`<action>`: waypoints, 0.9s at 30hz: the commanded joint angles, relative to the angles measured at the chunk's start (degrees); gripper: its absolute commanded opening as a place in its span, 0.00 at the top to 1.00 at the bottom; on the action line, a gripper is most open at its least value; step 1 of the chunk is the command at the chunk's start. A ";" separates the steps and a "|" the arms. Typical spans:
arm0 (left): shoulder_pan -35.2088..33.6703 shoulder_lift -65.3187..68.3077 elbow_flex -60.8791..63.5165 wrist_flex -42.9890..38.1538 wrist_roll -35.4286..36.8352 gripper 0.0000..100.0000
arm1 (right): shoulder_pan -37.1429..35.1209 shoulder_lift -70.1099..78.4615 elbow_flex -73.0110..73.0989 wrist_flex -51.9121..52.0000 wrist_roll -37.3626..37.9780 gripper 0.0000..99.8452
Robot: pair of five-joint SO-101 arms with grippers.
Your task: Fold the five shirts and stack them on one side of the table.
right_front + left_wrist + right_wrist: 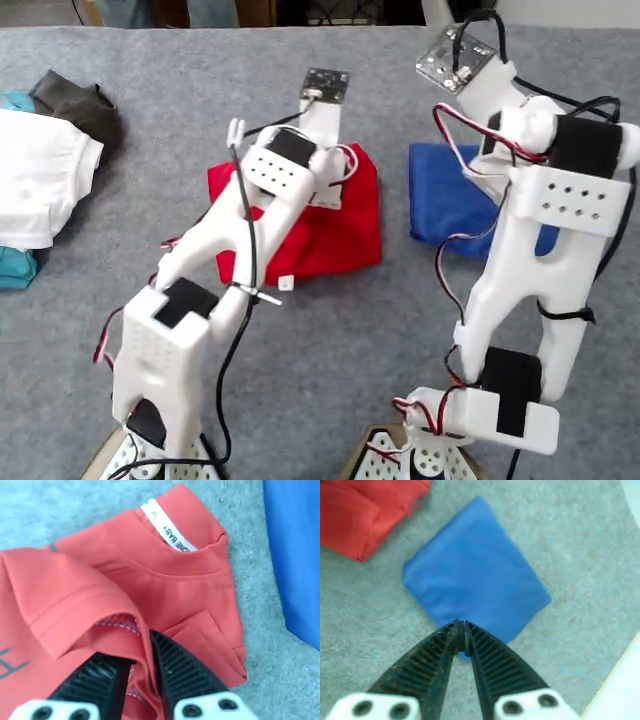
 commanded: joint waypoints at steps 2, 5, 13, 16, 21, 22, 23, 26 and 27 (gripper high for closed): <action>1.10 2.90 -7.78 -0.70 0.44 0.97 | 1.85 -2.33 -0.04 -0.97 0.53 0.98; 2.15 5.45 -11.38 -0.70 0.44 0.97 | 1.58 -2.15 -0.13 -1.14 0.53 0.98; 4.00 13.19 -19.30 -0.70 0.44 0.97 | 0.70 -1.98 0.57 -3.43 0.18 0.98; 4.00 15.82 -21.76 -0.70 0.44 0.97 | -0.35 -2.33 2.24 -3.78 0.35 0.98; 3.91 18.55 -24.13 -0.70 0.44 0.97 | -0.44 -2.33 2.68 -3.87 0.44 0.98; 3.91 18.64 -24.57 -0.70 0.44 0.97 | -0.44 -2.15 2.68 -3.96 0.44 0.98; 3.91 18.64 -25.01 -0.70 0.62 0.97 | -0.44 -1.89 2.68 -3.96 0.53 0.98; 3.56 18.64 -26.59 1.93 3.52 0.84 | -0.53 -1.80 4.53 -6.15 0.53 0.98; 3.38 18.64 -28.00 3.87 5.71 0.76 | -0.53 -1.89 5.67 -7.30 0.53 0.98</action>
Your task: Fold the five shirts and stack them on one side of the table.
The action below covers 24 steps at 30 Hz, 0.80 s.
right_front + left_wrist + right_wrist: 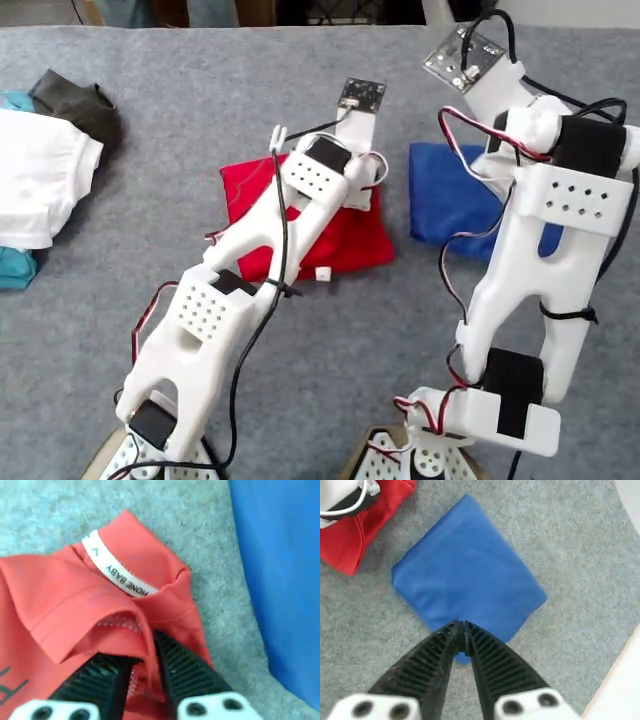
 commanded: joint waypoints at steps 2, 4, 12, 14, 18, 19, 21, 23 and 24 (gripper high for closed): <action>-1.63 -1.14 -9.10 8.35 9.93 0.65 | -1.23 -1.63 2.86 -4.22 0.53 0.98; -4.00 -1.14 -14.55 13.19 13.10 0.64 | -2.37 -1.63 3.21 -4.40 0.53 0.98; -19.65 -0.62 -37.32 29.80 13.27 0.74 | -14.68 2.68 7.16 -8.26 -4.31 0.98; -24.48 -0.53 -40.31 33.41 13.01 0.83 | -19.08 6.02 8.57 -9.58 -7.65 0.98; -30.64 -0.53 -33.80 33.58 9.76 0.96 | -24.62 14.20 8.04 -9.93 -10.20 0.98; -31.34 -0.53 -31.34 33.58 8.44 0.97 | -25.32 16.48 7.08 -10.46 -10.73 0.98; -31.60 -0.44 -25.71 32.88 7.82 0.97 | -25.93 21.23 4.79 -13.27 -12.84 0.98; -31.16 0.18 -20.18 30.95 7.82 0.97 | -26.02 25.89 1.01 -16.79 -15.82 0.98; -30.90 0.97 -17.45 28.84 7.91 0.97 | -26.02 28.00 -1.19 -18.46 -17.49 0.98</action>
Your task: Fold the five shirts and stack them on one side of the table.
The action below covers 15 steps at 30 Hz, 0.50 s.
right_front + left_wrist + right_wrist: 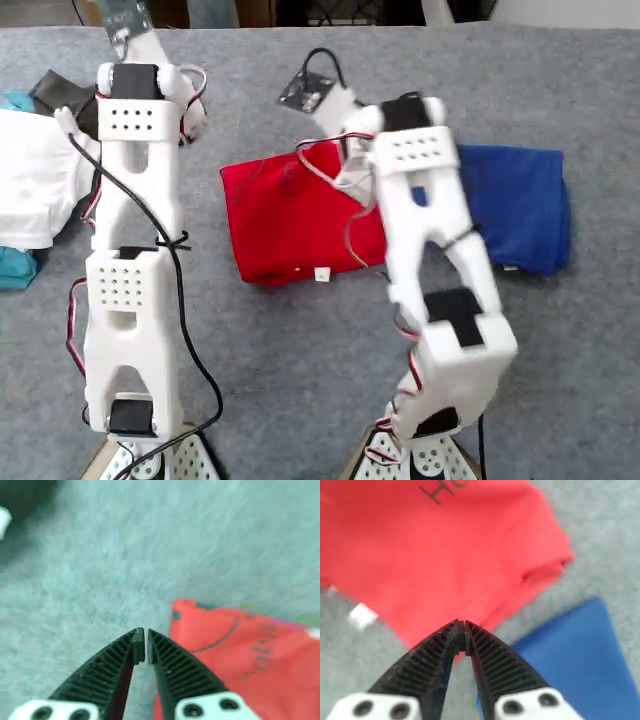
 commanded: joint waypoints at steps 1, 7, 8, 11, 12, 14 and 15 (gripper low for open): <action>0.40 1.41 8.92 -5.63 -0.62 0.97 | -0.79 5.93 -9.63 -5.36 -5.19 0.98; 1.45 5.10 14.46 -14.59 -0.53 0.97 | -0.62 17.89 -25.80 -5.89 -9.85 0.98; 1.54 5.10 14.81 -15.03 -0.53 0.97 | -0.53 20.00 -27.74 -5.80 -9.85 0.98; 1.54 5.10 14.81 -15.30 -0.53 0.97 | 0.35 26.42 -31.96 -6.24 -9.76 0.98; 1.45 5.10 14.73 -15.38 -0.53 0.97 | 0.79 28.62 -33.27 -6.59 -9.76 0.98; 1.36 5.10 14.81 -15.38 -0.53 0.97 | 2.11 32.66 -36.70 -6.59 -9.76 0.98; 1.36 5.19 14.81 -15.38 -0.53 0.97 | 2.55 34.33 -38.20 -6.51 -9.76 0.98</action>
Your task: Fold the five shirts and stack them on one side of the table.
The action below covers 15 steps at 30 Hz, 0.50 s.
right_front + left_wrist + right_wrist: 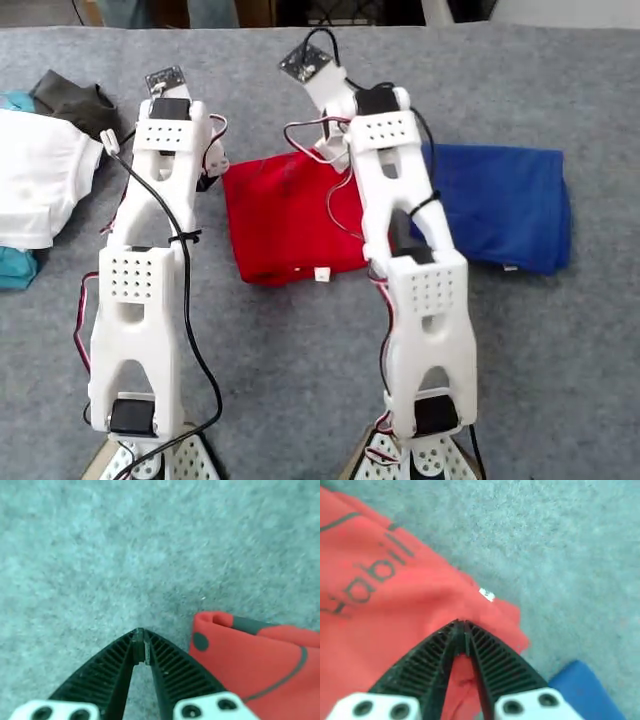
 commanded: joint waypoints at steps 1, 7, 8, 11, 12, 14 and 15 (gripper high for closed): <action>0.57 -1.14 -0.13 -0.70 -0.44 0.97 | 2.55 4.09 -8.13 -0.26 -0.44 0.98; 0.57 1.23 -0.66 -2.20 0.79 0.97 | 5.71 8.13 -19.47 3.87 -0.44 0.98; 0.66 1.32 -0.66 -2.20 0.79 0.97 | 6.15 8.40 -21.23 4.57 -0.44 0.98; 0.75 1.32 -0.75 -2.20 0.79 0.97 | 6.33 9.54 -25.10 6.77 -0.35 0.98; 0.75 1.32 -0.75 -2.11 0.79 0.97 | 6.07 9.98 -26.07 7.38 -0.35 0.98; 0.75 0.88 -2.33 -0.53 -0.18 0.97 | 5.71 10.77 -27.91 7.74 -0.35 0.98; 0.66 0.18 -4.00 1.49 -2.37 0.97 | 5.71 11.21 -28.70 7.74 -0.35 0.98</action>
